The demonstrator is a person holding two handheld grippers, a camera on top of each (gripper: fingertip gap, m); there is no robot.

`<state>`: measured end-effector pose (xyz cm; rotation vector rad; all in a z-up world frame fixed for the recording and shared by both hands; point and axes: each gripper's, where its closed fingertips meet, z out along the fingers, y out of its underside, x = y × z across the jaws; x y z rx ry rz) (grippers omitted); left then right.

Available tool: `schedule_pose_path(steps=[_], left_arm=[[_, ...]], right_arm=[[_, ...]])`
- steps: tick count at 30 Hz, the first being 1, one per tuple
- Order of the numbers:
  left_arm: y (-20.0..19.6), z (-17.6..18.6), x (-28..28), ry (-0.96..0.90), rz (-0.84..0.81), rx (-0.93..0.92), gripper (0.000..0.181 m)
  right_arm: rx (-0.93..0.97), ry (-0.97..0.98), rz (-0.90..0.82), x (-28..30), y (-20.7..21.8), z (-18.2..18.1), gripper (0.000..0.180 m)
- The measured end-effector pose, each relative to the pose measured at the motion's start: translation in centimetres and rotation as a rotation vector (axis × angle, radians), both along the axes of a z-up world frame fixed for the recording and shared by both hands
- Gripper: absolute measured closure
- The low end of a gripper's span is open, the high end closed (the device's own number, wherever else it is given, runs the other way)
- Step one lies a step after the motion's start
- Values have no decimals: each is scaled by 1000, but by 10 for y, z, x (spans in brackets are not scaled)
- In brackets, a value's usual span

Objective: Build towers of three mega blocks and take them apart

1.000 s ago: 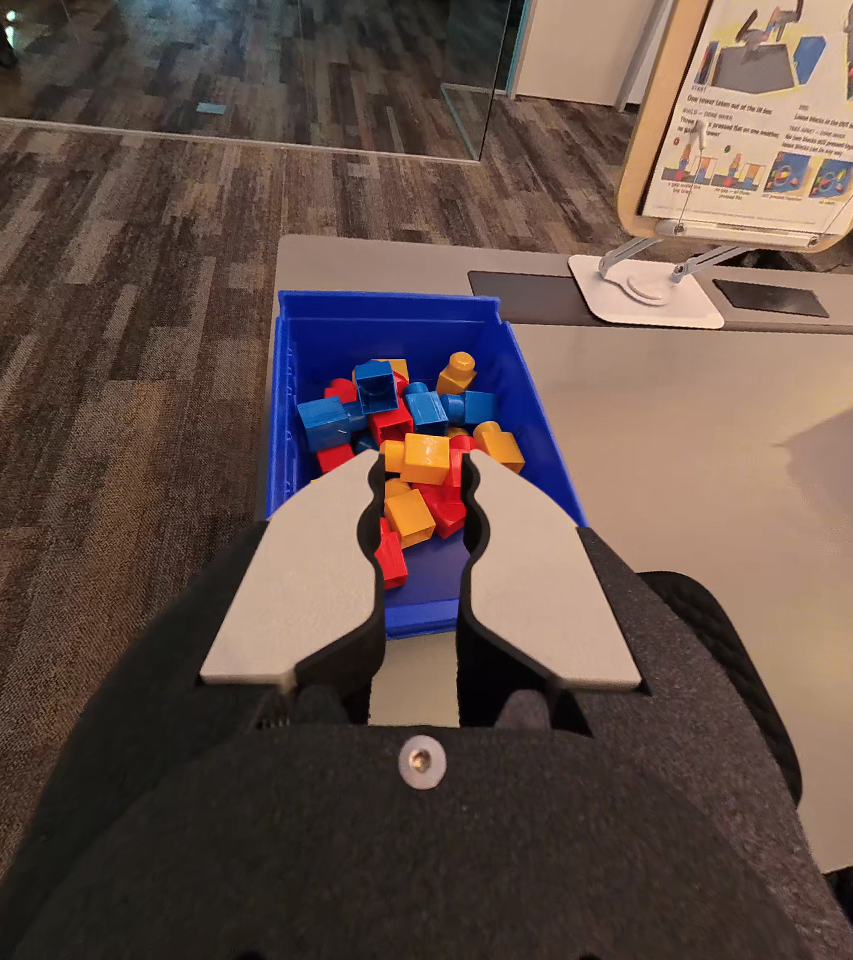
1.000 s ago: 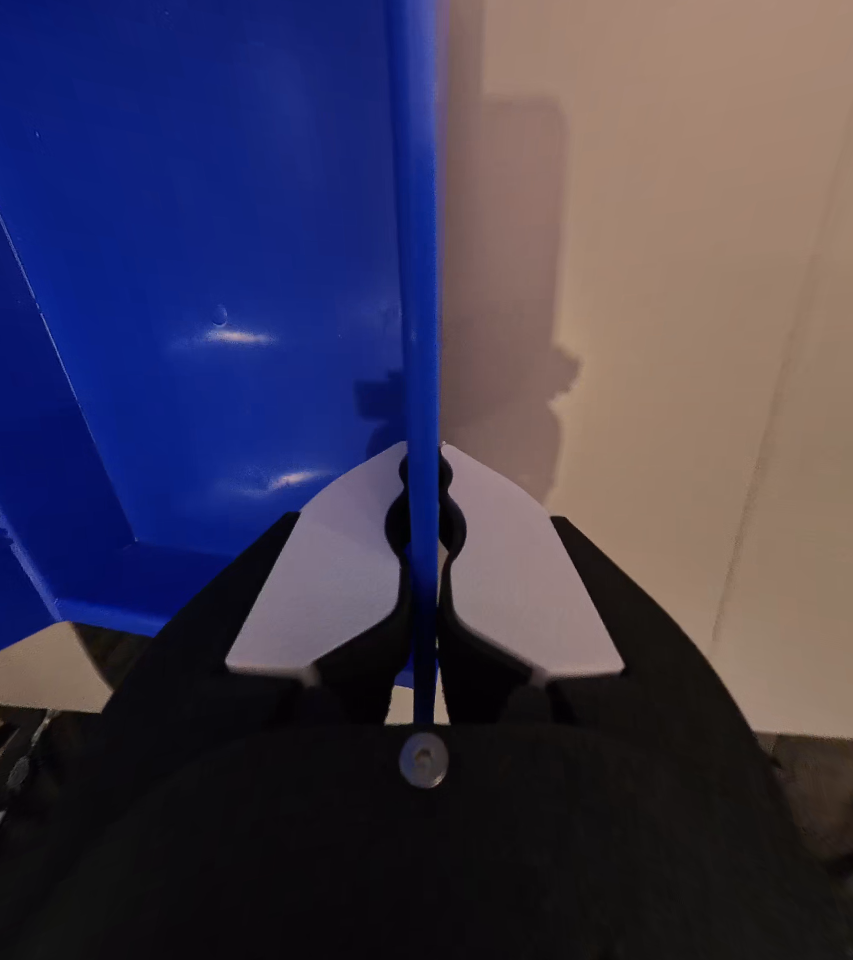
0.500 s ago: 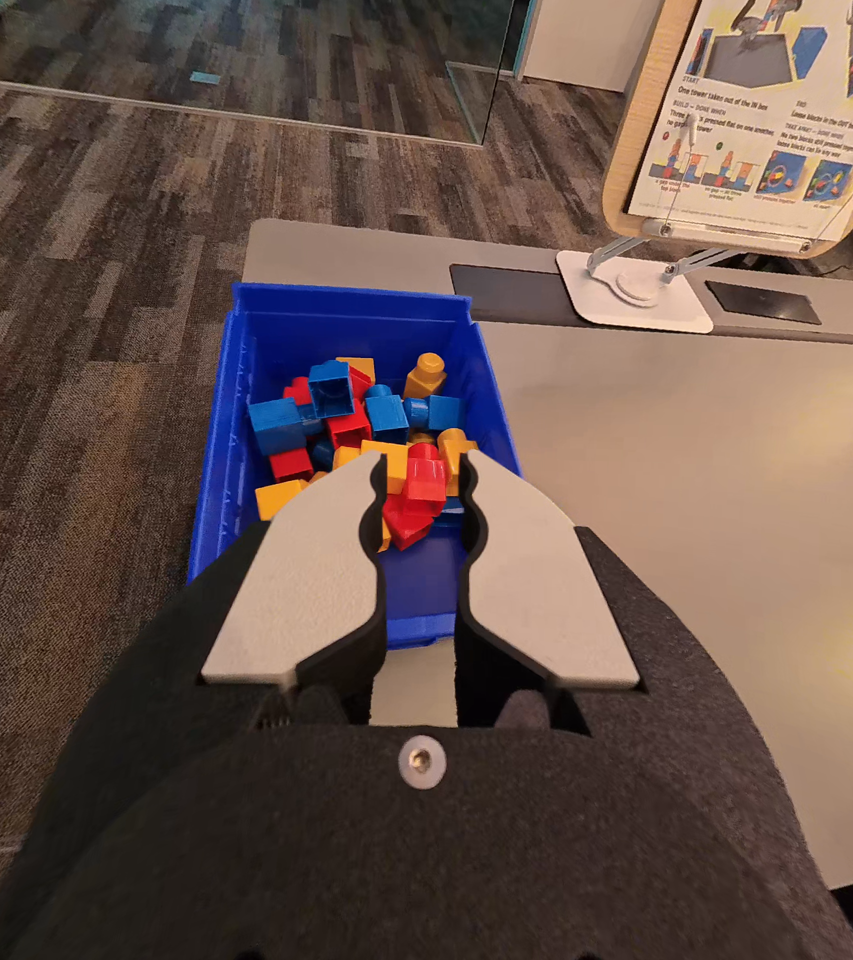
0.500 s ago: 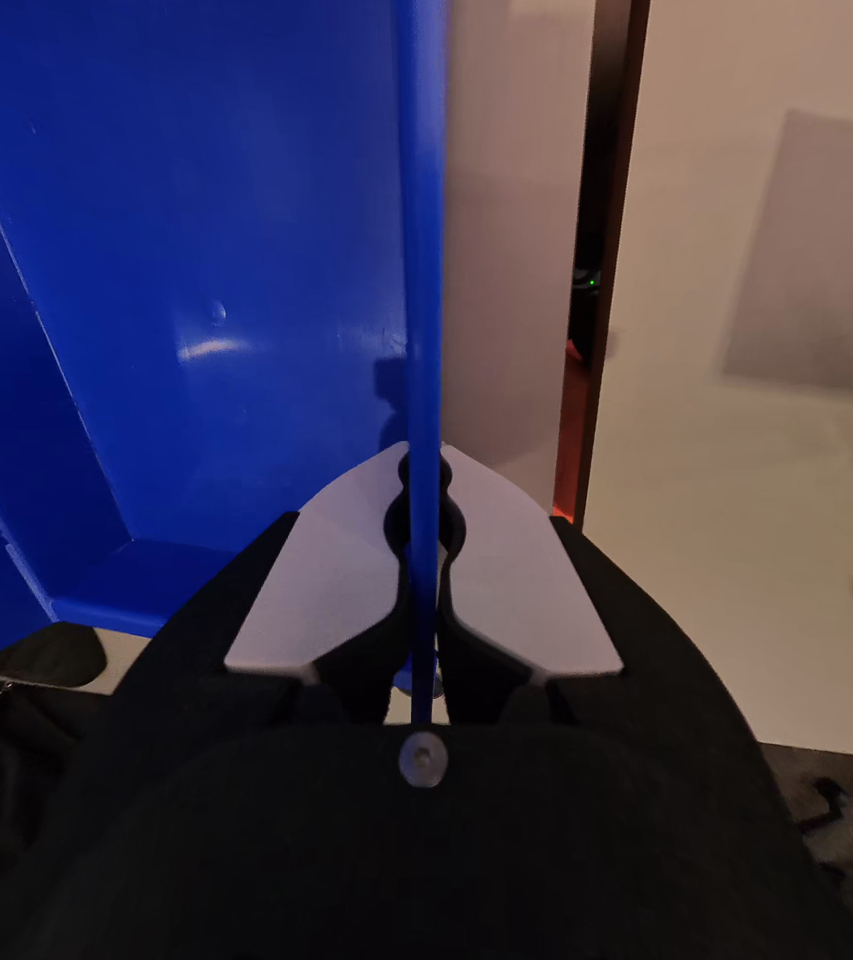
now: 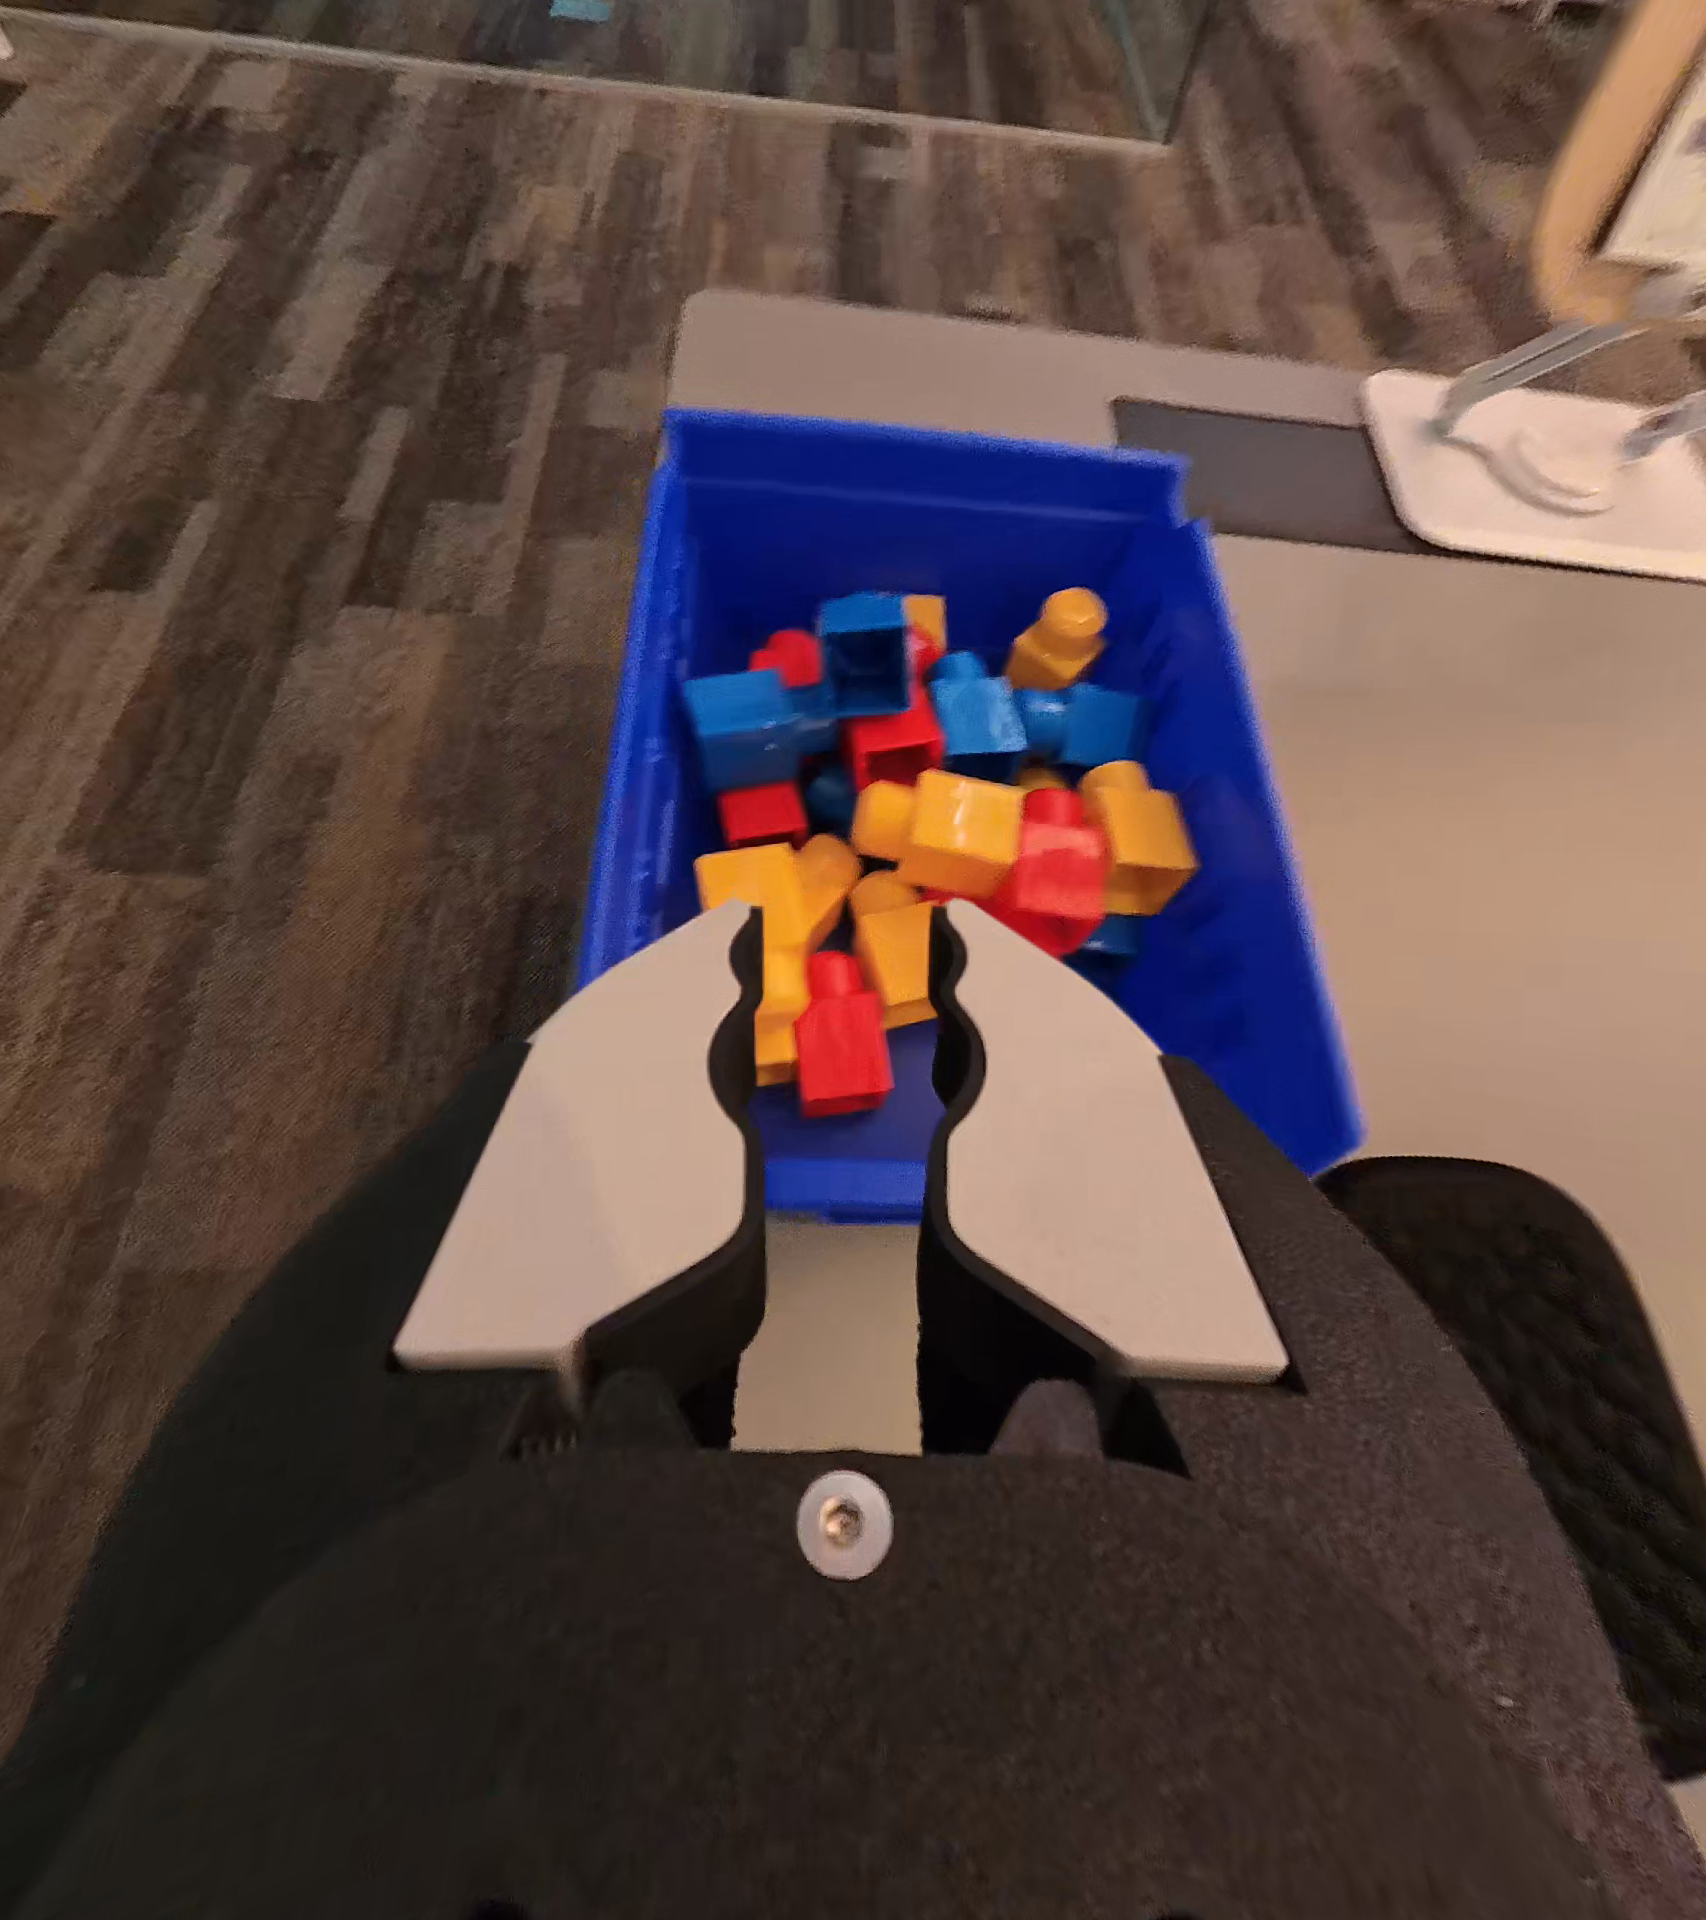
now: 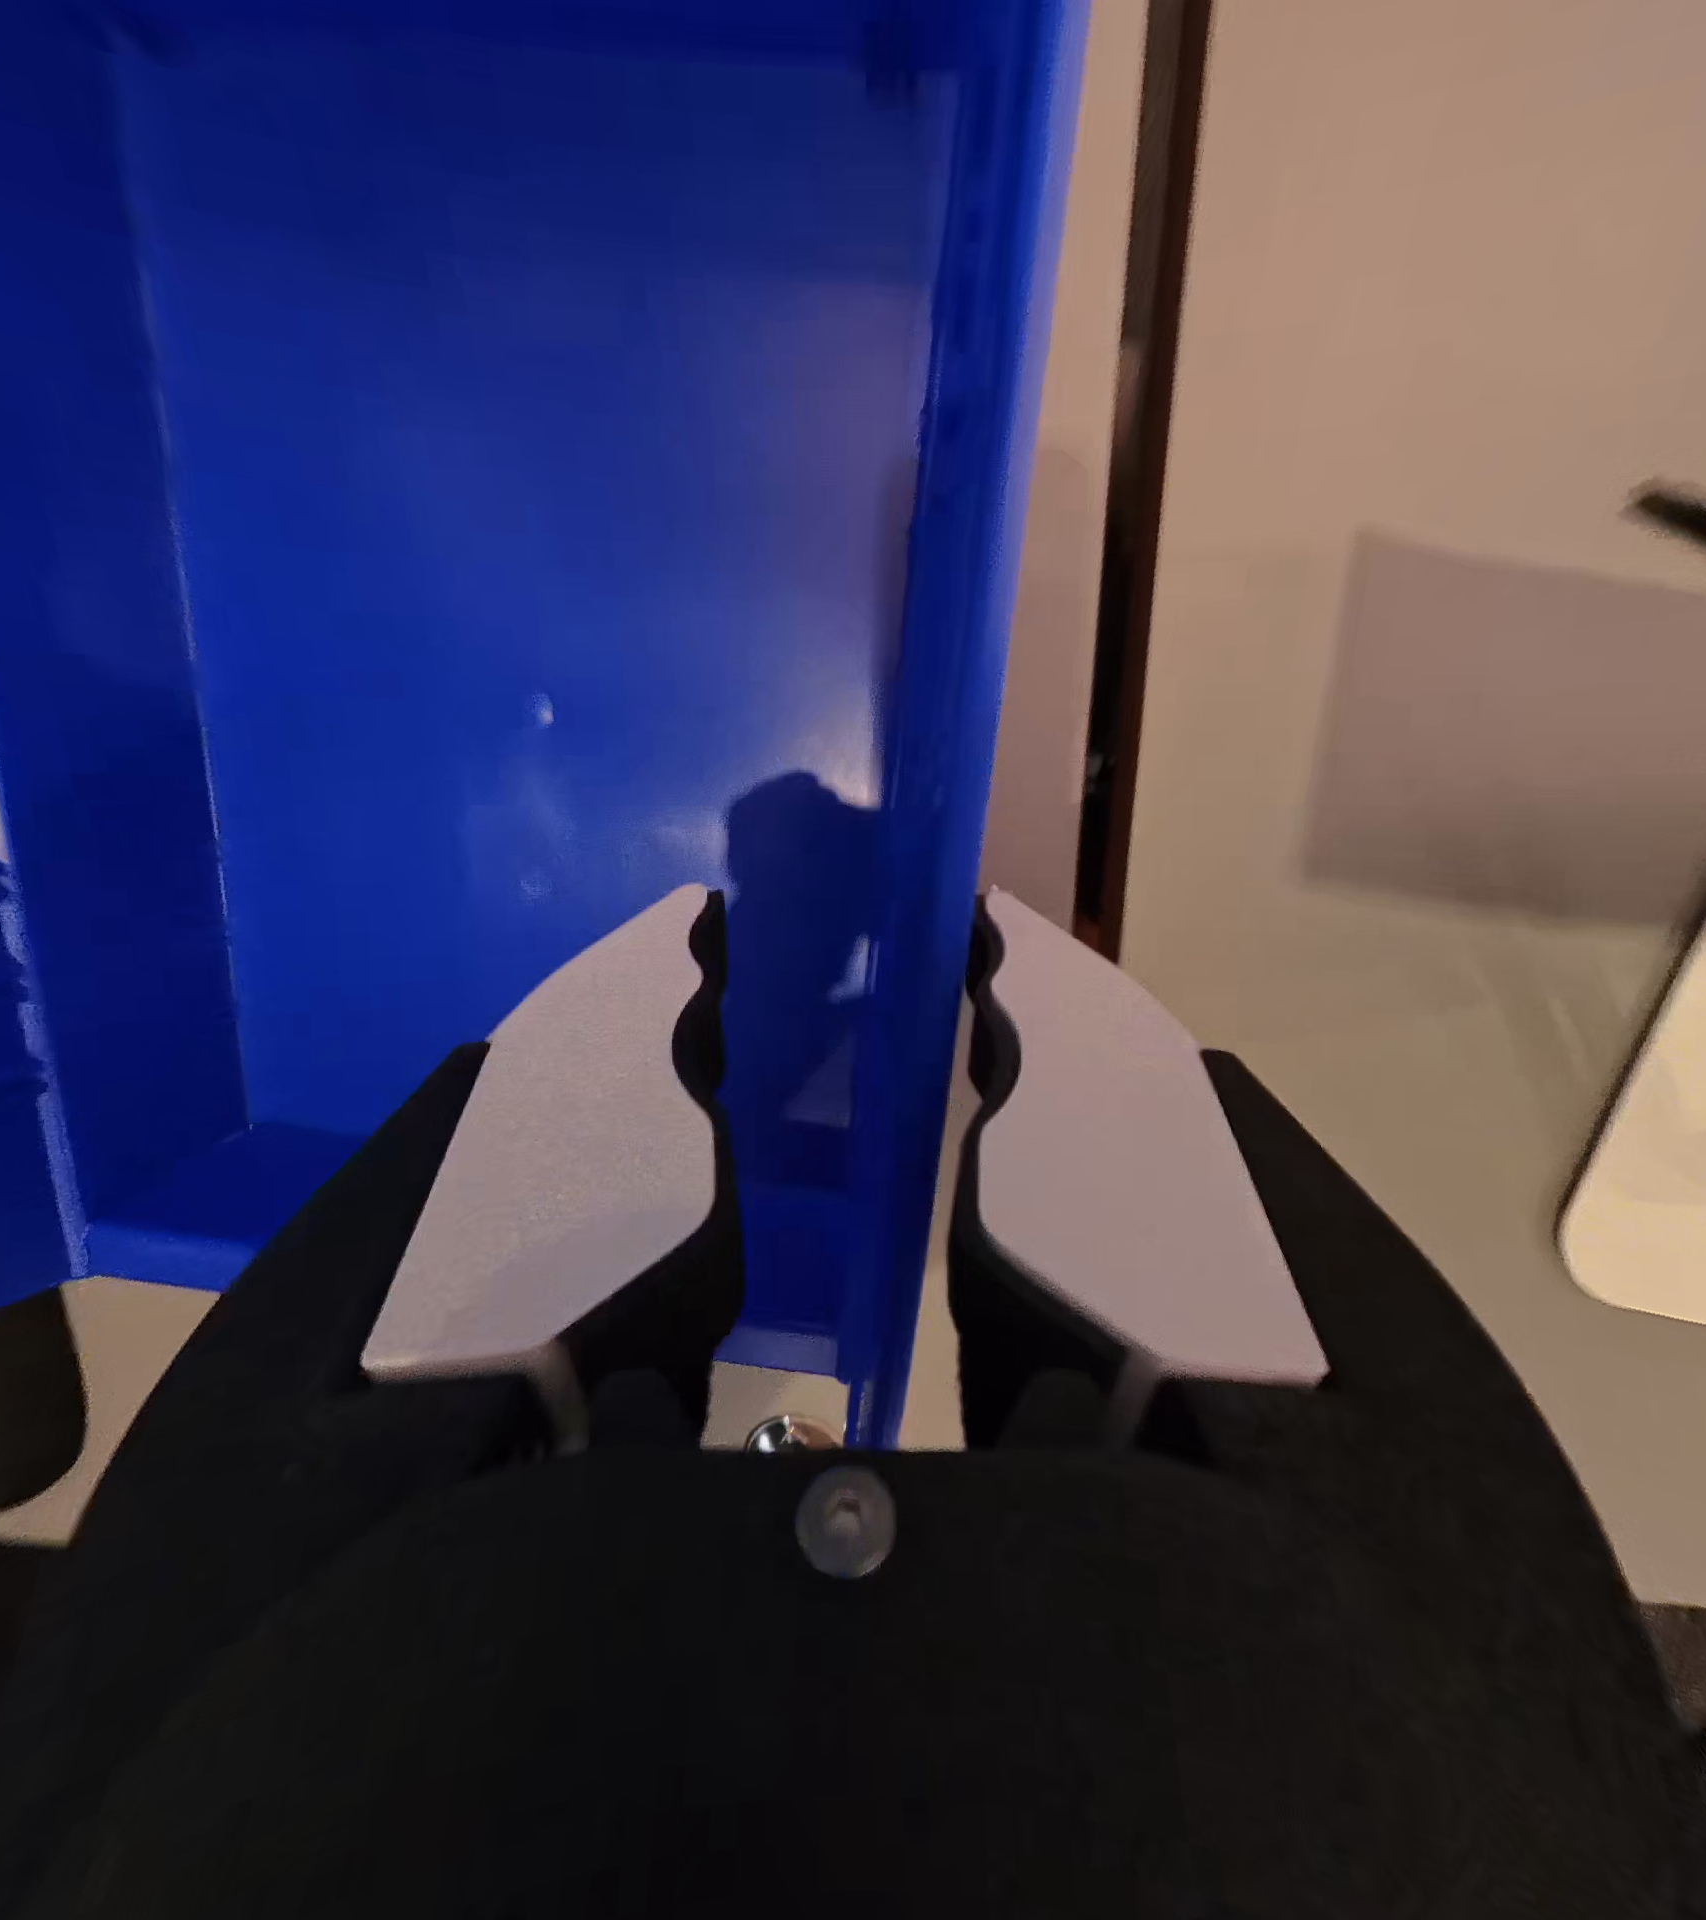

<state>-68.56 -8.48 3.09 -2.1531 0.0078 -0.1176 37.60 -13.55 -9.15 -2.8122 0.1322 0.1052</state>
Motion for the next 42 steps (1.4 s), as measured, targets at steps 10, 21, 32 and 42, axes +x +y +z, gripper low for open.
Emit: schedule_pose_path(steps=[10, 21, 32, 42], left_arm=[[17, -84, -59, -128, 43, -105, 139], [18, -122, -56, -145, -9, -185, 159], [2, -66, -51, -178, -15, -24, 148], [-12, 115, 32, -29, -187, 280, 126]], right_arm=[[548, -209, 55, -44, 24, 122, 131], [486, -195, 160, -95, 26, 114, 131], [550, -94, 190, -122, 31, 97, 128], [675, -71, 137, -130, 8, 157, 109]])
